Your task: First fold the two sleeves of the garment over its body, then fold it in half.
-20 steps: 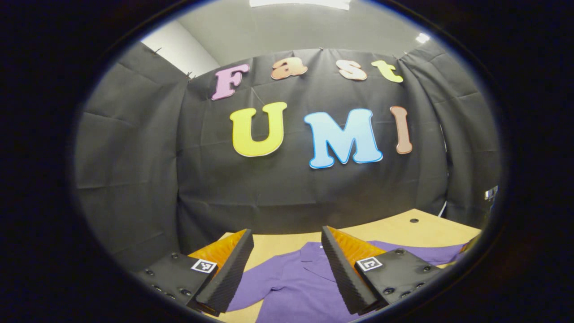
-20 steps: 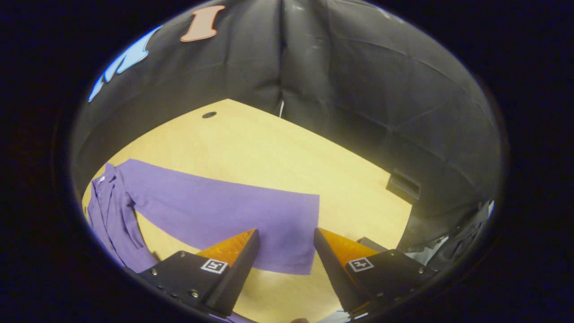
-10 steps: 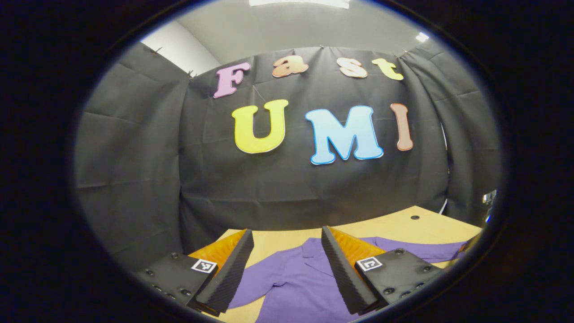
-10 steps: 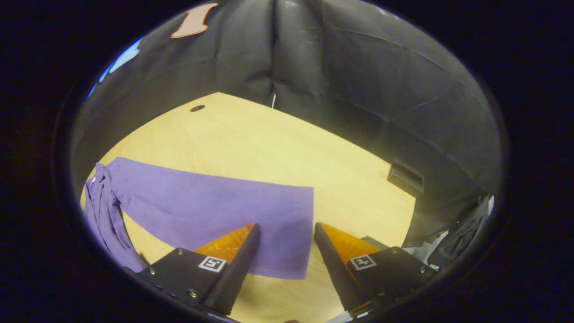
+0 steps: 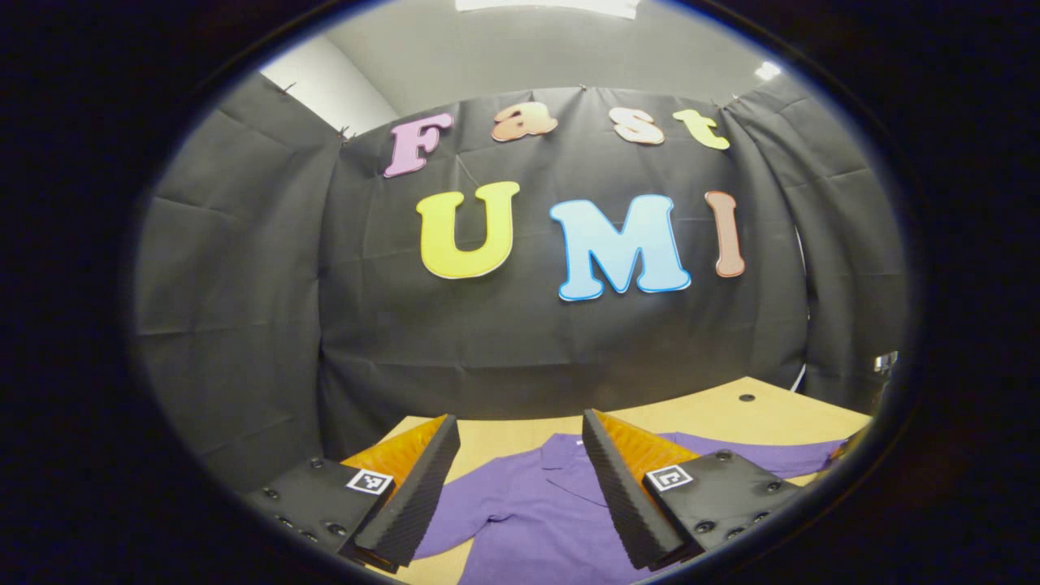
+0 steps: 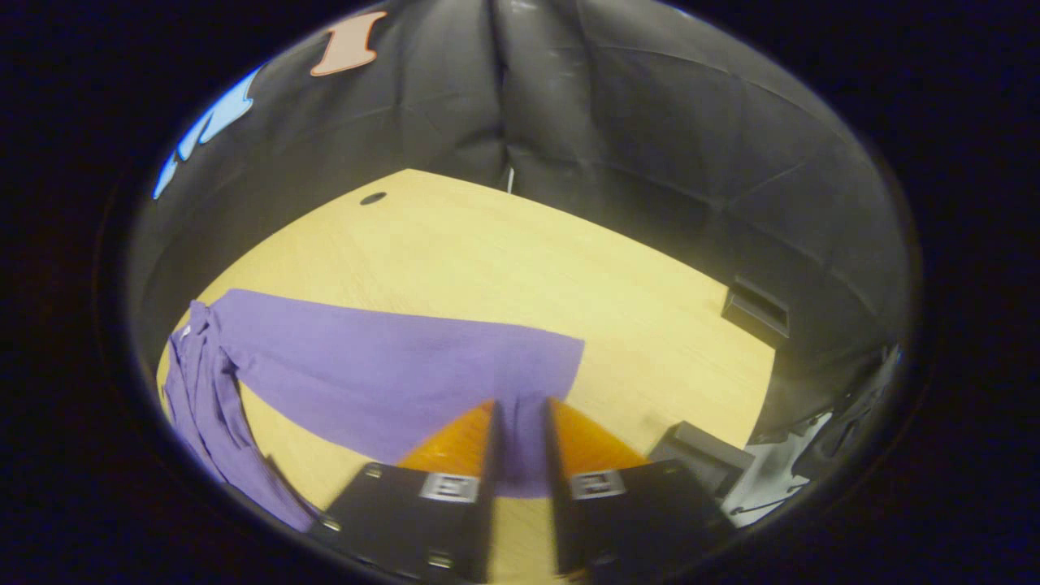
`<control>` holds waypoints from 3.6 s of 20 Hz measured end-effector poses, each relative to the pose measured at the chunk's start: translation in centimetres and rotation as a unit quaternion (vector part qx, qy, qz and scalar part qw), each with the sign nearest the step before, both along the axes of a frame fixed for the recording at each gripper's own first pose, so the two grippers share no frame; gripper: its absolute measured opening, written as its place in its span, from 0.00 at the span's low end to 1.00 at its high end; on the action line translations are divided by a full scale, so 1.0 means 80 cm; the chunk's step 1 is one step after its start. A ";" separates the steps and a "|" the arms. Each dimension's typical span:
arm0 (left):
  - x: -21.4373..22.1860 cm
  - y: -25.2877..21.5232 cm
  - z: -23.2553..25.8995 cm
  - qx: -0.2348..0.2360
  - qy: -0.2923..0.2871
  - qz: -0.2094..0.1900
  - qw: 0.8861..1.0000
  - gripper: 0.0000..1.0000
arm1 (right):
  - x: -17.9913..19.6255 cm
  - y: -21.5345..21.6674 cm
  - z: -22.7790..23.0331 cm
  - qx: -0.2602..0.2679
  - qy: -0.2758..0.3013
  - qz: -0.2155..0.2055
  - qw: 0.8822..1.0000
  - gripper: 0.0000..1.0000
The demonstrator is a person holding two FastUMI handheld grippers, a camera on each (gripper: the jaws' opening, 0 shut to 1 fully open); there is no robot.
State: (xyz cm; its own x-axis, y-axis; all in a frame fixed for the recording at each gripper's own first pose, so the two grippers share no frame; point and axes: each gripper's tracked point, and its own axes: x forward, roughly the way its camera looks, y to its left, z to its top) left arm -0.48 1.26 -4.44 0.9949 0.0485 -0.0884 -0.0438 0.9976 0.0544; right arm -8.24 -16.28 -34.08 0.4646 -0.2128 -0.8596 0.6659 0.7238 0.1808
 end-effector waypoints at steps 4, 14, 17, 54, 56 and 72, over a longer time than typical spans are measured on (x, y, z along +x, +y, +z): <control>-0.001 0.013 -0.001 0.002 -0.003 0.009 1.000 0.96 | 0.001 0.000 0.001 0.024 -0.003 -0.010 1.000 0.07; 0.000 0.026 0.003 0.003 -0.011 0.012 1.000 0.96 | 0.020 -0.009 0.045 0.073 -0.073 -0.001 0.995 0.02; 0.005 0.027 0.003 -0.001 -0.011 0.012 1.000 0.97 | 0.041 -0.005 0.079 0.063 -0.100 0.019 0.993 0.01; -0.036 0.221 -0.041 -0.021 0.009 0.101 0.995 0.96 | 0.308 0.509 0.371 0.147 -0.314 0.361 0.866 0.01; -0.051 0.241 -0.044 -0.021 0.012 0.115 0.993 0.96 | 0.306 0.542 0.369 0.145 -0.309 0.381 0.859 0.01; -0.163 0.347 -0.075 -0.027 0.048 0.218 0.974 0.96 | 0.287 0.682 0.274 0.096 -0.221 0.473 0.847 0.03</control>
State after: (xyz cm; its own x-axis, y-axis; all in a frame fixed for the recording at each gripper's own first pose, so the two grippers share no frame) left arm -13.54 29.00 -10.43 0.8680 0.4574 -0.1931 -0.4612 0.8869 0.0276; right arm 14.73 38.24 -12.14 0.6352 0.5589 -0.5331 -0.3603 0.8249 0.4355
